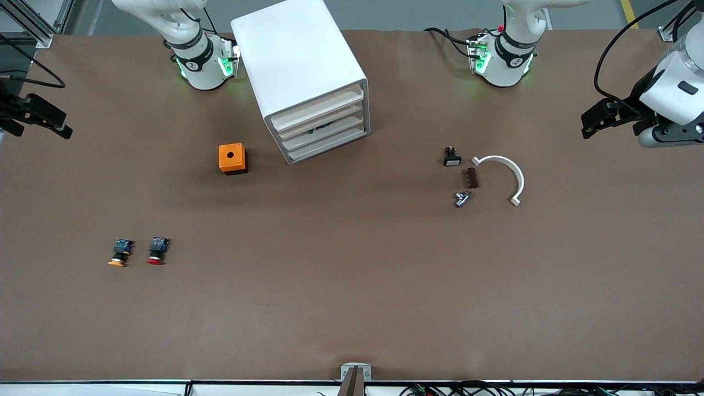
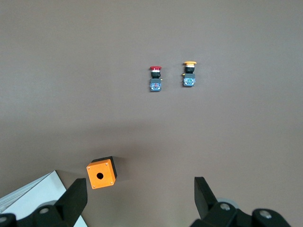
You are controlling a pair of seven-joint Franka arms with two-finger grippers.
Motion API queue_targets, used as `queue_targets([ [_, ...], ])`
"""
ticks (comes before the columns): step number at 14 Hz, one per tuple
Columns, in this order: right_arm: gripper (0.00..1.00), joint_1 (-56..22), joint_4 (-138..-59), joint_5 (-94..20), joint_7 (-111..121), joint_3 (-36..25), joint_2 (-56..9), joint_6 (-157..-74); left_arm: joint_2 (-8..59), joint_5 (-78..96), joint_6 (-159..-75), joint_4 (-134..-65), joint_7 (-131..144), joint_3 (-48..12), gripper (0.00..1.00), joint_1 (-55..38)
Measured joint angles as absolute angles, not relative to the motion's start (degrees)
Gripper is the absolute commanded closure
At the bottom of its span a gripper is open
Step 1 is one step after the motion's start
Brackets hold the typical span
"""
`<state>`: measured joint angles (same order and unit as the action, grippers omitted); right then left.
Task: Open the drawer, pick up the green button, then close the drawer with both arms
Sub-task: 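Raise the left gripper and move it toward the white cabinet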
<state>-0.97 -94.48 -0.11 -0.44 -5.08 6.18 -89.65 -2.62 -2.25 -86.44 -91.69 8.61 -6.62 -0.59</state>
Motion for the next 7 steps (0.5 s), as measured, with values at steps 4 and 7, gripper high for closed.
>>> queue_targets([
  [4,0.0,-1.0,-94.5,-0.1,-0.4,-5.1,6.2,-89.4,-2.5,-2.2,-86.4,-91.7,8.6,-6.6,0.0,-0.6],
  [7,0.0,-1.0,-94.5,-0.6,-0.4,-5.1,6.2,-89.1,0.0,-2.2,-86.5,-90.1,8.6,-6.7,0.0,-0.7],
])
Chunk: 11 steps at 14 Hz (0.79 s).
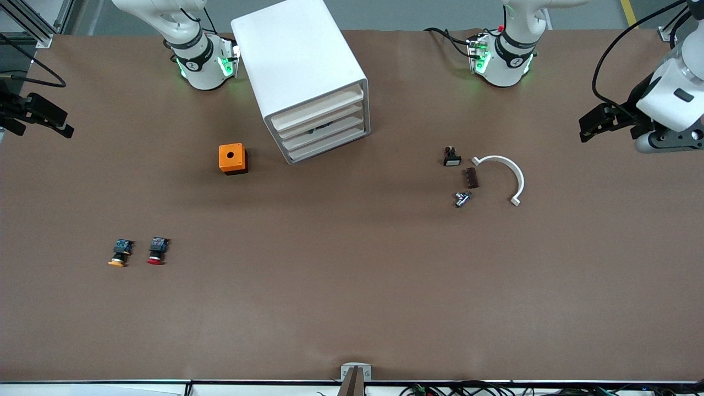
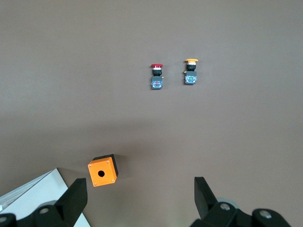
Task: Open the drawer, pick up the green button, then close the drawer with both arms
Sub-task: 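Raise the left gripper and move it toward the white cabinet, then reach the left gripper to the drawer front and grasp it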
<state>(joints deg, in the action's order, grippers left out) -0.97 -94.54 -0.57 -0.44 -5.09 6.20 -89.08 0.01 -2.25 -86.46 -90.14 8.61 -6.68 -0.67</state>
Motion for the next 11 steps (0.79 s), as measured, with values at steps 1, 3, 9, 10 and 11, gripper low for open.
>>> queue_targets([
  [1,0.0,-1.0,-94.6,-0.6,-0.4,-5.1,6.2,-89.1,1.5,-2.3,-86.5,-89.1,8.6,-6.7,0.0,-0.7],
  [3,0.0,-1.0,-94.6,-0.7,-0.4,-5.1,6.2,-89.0,5.1,-2.3,-86.6,-88.1,8.6,-6.8,0.0,-0.9],
  [9,0.0,-1.0,-94.8,-0.7,-0.4,-5.1,6.3,-89.0,15.9,-2.2,-92.9,-87.2,9.0,-7.3,0.0,-2.8],
  [10,0.0,-1.0,-94.9,-0.7,-0.4,-5.1,6.3,-89.0,17.1,-2.2,-93.3,-87.0,10.1,-7.3,0.0,-3.3],
  [11,0.0,-1.0,-94.9,-0.7,-0.4,-5.1,6.4,-89.0,18.1,-2.2,-93.4,-86.9,12.0,-7.4,0.0,-3.9],
])
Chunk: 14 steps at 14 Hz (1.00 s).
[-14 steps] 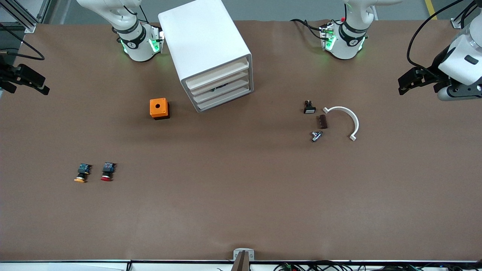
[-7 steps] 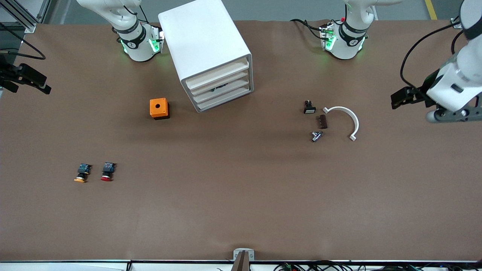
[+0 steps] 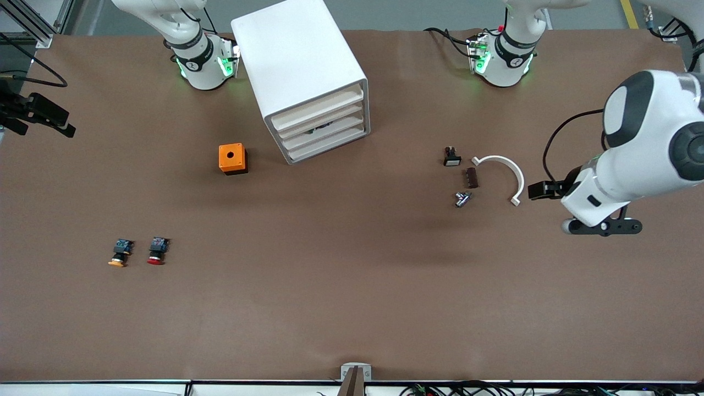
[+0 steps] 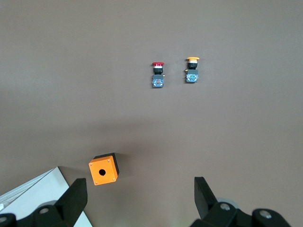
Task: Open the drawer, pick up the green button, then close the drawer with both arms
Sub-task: 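Reach the left gripper to the drawer front and grasp it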
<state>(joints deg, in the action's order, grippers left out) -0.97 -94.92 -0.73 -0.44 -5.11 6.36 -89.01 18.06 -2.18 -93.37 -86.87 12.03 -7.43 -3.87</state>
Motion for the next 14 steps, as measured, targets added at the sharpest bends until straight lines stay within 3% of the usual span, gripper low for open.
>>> queue_targets([
  [14,0.0,-1.2,-95.8,-0.8,-0.4,-5.0,7.4,-90.7,31.0,-0.9,-96.5,-84.4,61.6,-8.0,0.0,-22.5],
])
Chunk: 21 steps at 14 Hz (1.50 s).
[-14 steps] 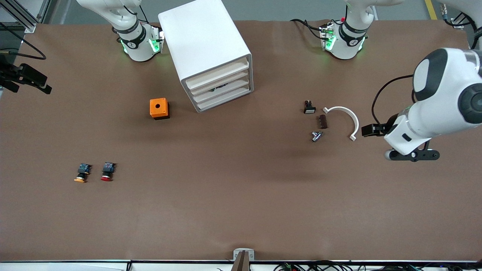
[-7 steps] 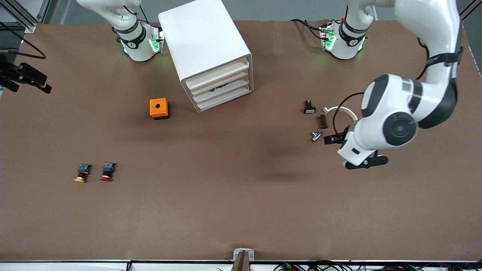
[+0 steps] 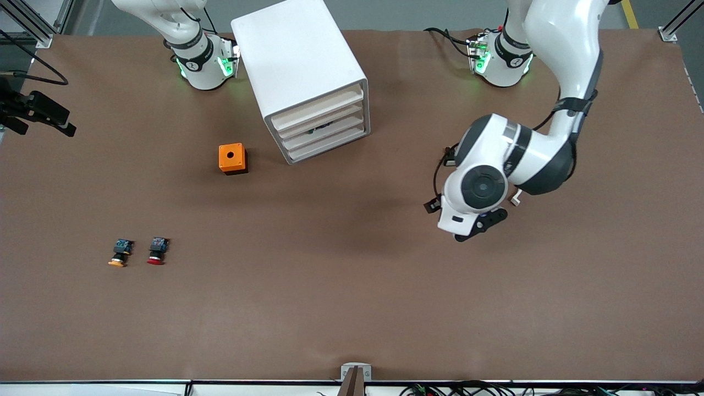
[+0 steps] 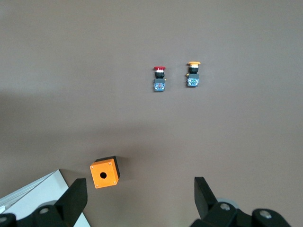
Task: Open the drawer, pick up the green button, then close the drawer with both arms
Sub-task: 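Reach the left gripper to the drawer front and grasp it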
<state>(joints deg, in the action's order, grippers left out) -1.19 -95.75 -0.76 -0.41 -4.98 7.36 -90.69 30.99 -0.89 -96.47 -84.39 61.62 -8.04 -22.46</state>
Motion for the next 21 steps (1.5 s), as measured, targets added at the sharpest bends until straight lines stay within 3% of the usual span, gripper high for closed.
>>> queue_targets([
  [12,0.0,-1.0,-100.2,-0.5,-0.4,-5.1,10.4,-93.0,41.6,25.0,-96.5,-84.1,110.2,-8.1,0.02,-28.2],
  [17,0.0,-1.0,-100.2,0.4,-0.4,-5.0,10.4,-93.1,46.7,40.0,-96.4,-84.1,122.0,-8.1,0.13,-31.7],
  [21,0.0,-1.3,-100.3,0.4,-0.1,-4.8,10.4,-92.8,51.8,52.5,-96.5,-84.1,127.2,-8.1,0.29,-34.9],
])
